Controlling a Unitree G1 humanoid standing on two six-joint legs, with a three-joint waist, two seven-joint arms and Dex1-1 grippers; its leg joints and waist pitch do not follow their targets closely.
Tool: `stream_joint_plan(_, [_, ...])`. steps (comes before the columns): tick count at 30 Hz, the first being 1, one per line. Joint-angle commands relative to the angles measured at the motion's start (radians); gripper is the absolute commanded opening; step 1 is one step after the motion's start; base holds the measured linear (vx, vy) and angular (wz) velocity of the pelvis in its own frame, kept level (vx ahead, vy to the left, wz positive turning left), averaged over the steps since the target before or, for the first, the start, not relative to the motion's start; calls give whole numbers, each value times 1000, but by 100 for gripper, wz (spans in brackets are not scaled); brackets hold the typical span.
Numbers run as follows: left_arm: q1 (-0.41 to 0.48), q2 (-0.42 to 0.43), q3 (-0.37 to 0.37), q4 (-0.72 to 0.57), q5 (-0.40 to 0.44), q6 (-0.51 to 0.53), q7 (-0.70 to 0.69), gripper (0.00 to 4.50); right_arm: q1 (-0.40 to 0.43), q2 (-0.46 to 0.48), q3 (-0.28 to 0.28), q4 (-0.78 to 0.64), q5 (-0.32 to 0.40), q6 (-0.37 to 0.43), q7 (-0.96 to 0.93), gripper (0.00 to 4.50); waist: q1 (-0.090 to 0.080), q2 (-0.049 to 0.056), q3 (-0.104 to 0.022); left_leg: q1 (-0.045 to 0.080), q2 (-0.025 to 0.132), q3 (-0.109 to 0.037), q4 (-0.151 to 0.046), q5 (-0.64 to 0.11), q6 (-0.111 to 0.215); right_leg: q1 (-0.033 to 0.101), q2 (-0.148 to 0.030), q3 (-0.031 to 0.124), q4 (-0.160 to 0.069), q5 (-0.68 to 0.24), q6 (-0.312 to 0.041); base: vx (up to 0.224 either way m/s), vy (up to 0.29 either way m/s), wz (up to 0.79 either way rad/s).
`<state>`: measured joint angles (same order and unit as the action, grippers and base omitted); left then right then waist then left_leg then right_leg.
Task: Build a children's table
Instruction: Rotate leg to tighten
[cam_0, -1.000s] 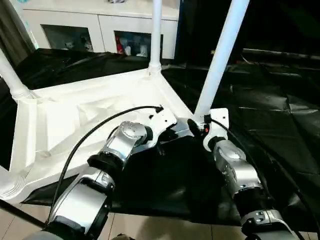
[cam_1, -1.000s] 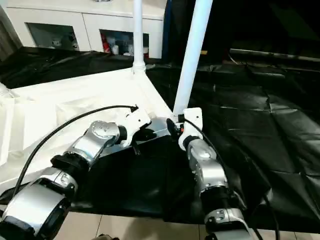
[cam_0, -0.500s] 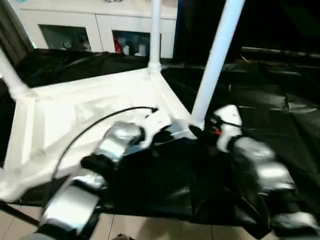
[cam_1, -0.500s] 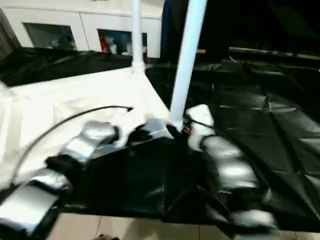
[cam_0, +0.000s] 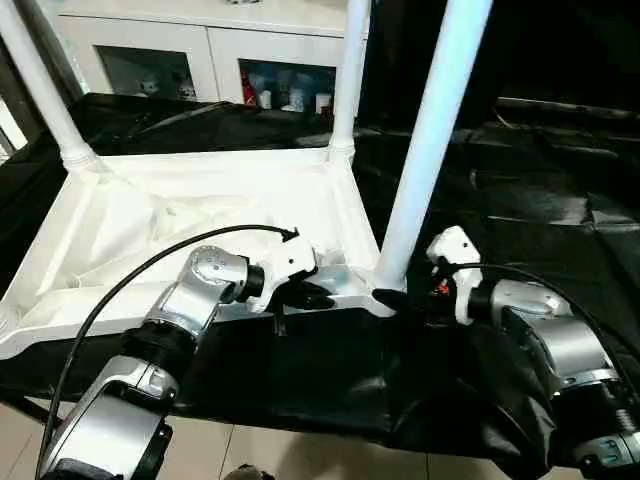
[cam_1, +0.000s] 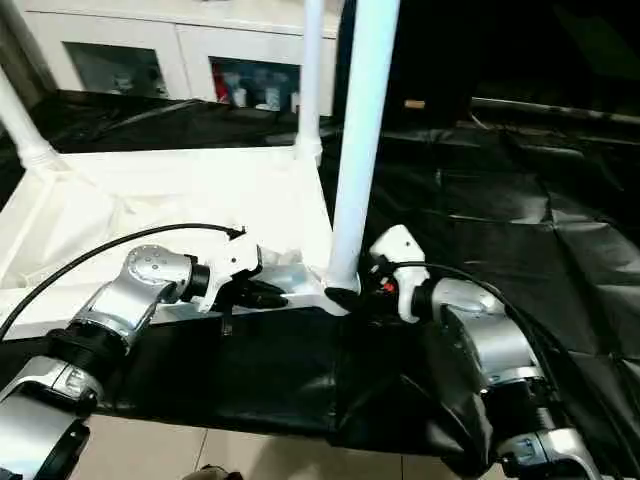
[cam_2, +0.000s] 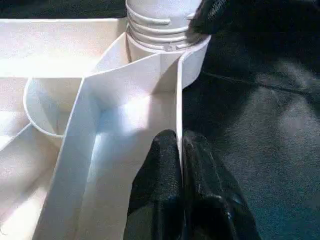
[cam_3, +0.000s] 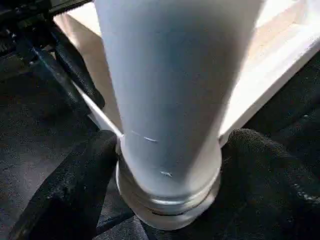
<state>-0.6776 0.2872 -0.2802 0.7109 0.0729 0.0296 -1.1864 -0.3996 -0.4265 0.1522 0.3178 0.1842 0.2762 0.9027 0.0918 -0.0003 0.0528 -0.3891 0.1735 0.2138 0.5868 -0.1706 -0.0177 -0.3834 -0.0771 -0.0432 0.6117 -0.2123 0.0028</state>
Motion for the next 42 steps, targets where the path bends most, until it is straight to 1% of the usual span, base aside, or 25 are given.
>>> stream_joint_plan(1, [6, -19, 14, -47, -61, -4, -23, 0, -17, -4, -2, 12, -10, 8, 0, 353, -1, -13, -62, 30, 68, -34, -64, -175, 45, 31, -82, 43, -69, -112, -255, 0, 0, 0])
stream_joint_plan(3, [6, -18, 15, -49, -60, -1, -22, 0, -19, -2, -3, 14, -8, 8, -1, 347, -1, -13, -63, 29, 69, -34, -64, -176, 44, 32, -82, 43, -68, -110, -255, 0, 0, 0])
stream_joint_plan(4, [6, -18, 16, -51, -60, 1, -21, 0, -21, 0, -3, 15, -7, 8, -1, 318, -2, -13, -63, 29, 68, -34, -64, -172, 46, 32, -82, 43, -68, -106, -255, 0, 0, 0])
stream_joint_plan(5, [7, -17, 16, -54, -59, 4, -20, 0, -22, 0, -4, 15, -6, 9, 1, 310, -2, -13, -63, 30, 68, -34, -64, -170, 46, 32, -82, 42, -67, -103, -256, 0, 0, 0])
stream_joint_plan(12, [7, -16, 18, -56, -53, 12, -16, 0, -15, 7, -1, 22, -7, 4, 0, 283, -2, -12, -64, 28, 67, -34, -62, -157, 53, 33, -80, 42, -65, -80, -259, 0, 0, 0])
stream_joint_plan(14, [4, -20, 21, -47, -47, 15, 4, 0, -12, 20, -14, 32, -7, 0, -31, 280, -2, -13, -65, 28, 67, -34, -62, -155, 54, 33, -80, 42, -64, -74, -261, 0, 0, 0])
stream_joint_plan(15, [-6, -32, 26, -24, -34, 20, 51, 0, -13, 46, -40, 58, -10, -11, -96, 277, -3, -12, -64, 28, 67, -34, -62, -156, 53, 33, -82, 42, -65, -76, -263, 0, 0, 0])
stream_joint_plan(17, [-14, -41, 30, -8, -25, 23, 84, 0, -14, 64, -58, 76, -11, -19, -142, 276, -6, -12, -64, 28, 66, -34, -62, -166, 44, 30, -81, 42, -66, -90, -263, 0, 0, 0])
stream_joint_plan(18, [-30, -68, 37, 28, -13, 23, 146, 0, -14, 121, -110, 111, -1, -22, -263, 276, -8, -13, -65, 28, 65, -35, -63, -170, 37, 31, -82, 42, -67, -101, -261, 0, 0, 0])
stream_joint_plan(19, [-32, -70, 38, 31, -12, 23, 152, 0, -14, 126, -114, 113, -1, -24, -273, 276, -10, -11, -64, 31, 65, -36, -64, -176, 27, 28, -83, 43, -70, -117, -258, 0, 0, 0])
stream_joint_plan(20, [-46, -94, 42, 64, -3, 20, 205, 0, -11, 169, -150, 136, 2, -39, -371, 276, -10, -11, -66, 30, 64, -37, -64, -175, 24, 32, -82, 42, -69, -115, -256, 0, 0, 0])
stream_joint_plan(21, [-52, -104, 44, 79, 2, 19, 228, 0, -10, 188, -165, 146, 3, -47, -414, 276, -15, -10, -63, 31, 64, -34, -65, -176, 21, 25, -81, 45, -71, -110, -255, 0, 0, 0])
stream_joint_plan(22, [-74, -143, 40, 132, 22, 13, 303, 0, 5, 252, -189, 175, -8, -90, -535, 275, -14, -5, -66, 33, 63, -36, -64, -183, 13, 28, -82, 43, -71, -117, -251, 0, 0, 0])
stream_joint_plan(23, [-81, -155, 39, 148, 28, 12, 328, 0, 10, 269, -190, 184, -16, -105, -567, 275, -17, -5, -63, 33, 63, -34, -66, -190, 9, 24, -80, 45, -74, -122, -248, 0, 0, 0])
stream_joint_plan(24, [-89, -168, 41, 161, 28, 16, 347, 0, 15, 283, -184, 192, -27, -120, -591, 275, -17, -9, -65, 33, 62, -37, -67, -194, 1, 28, -81, 44, -74, -126, -242, 0, 0, 0])
stream_joint_plan(25, [-98, -182, 43, 174, 28, 20, 373, 0, 16, 297, -176, 204, -44, -138, -621, 275, -16, -8, -65, 32, 62, -36, -67, -190, 4, 29, -82, 44, -74, -114, -242, 0, 0, 0])
stream_joint_plan(26, [-106, -191, 44, 185, 31, 20, 396, 0, 15, 309, -171, 214, -57, -147, -646, 275, -16, -1, -64, 33, 61, -36, -67, -191, 6, 29, -82, 45, -75, -113, -240, 0, 0, 0])
stream_joint_plan(27, [-115, -202, 42, 197, 34, 20, 413, 0, 9, 325, -169, 229, -67, -155, -678, 275, -16, -6, -64, 33, 61, -36, -67, -192, 11, 30, -80, 44, -76, -108, -237, 0, 0, 0])
stream_joint_plan(31, [-137, -221, 41, 227, 44, 8, 435, 0, -17, 361, -168, 263, -83, -186, -713, 275, -15, -5, -63, 32, 62, -38, -69, -208, 15, 31, -81, 44, -79, -139, -227, 0, 0, 0])
stream_joint_plan(32, [-142, -223, 40, 237, 49, -2, 440, 0, -21, 370, -176, 268, -75, -202, -709, 310, -15, -4, -63, 31, 61, -38, -69, -208, 17, 31, -81, 45, -79, -137, -226, 0, 0, 0])
stream_joint_plan(34, [-146, -220, 37, 249, 53, -16, 433, 0, -24, 378, -184, 271, -62, -230, -698, 345, -14, -4, -63, 32, 62, -38, -70, -212, 21, 31, -82, 45, -79, -129, -226, 0, 0, 0])
stream_joint_plan(37, [-133, -200, 36, 240, 49, -33, 405, 0, -33, 355, -178, 265, -55, -275, -650, 366, -13, -3, -64, 30, 62, -37, -69, -203, 31, 33, -82, 44, -76, -100, -233, 0, 0, 0])
stream_joint_plan(39, [-130, -196, 37, 237, 47, -37, 398, 0, -37, 345, -174, 263, -55, -274, -628, 386, -12, -4, -64, 30, 63, -37, -68, -201, 37, 34, -82, 44, -76, -100, -234, 0, 0, 0])
stream_joint_plan(40, [-123, -184, 37, 228, 43, -44, 376, 0, -37, 310, -154, 245, -58, -263, -559, 392, -11, -7, -64, 29, 62, -37, -67, -198, 43, 35, -81, 43, -75, -100, -236, 0, 0, 0])
stream_joint_plan(42, [-119, -178, 36, 224, 42, -54, 368, 0, -32, 292, -147, 226, -50, -249, -517, 392, -11, -8, -64, 26, 62, -37, -66, -182, 54, 39, -81, 43, -73, -80, -237, 0, 0, 0])
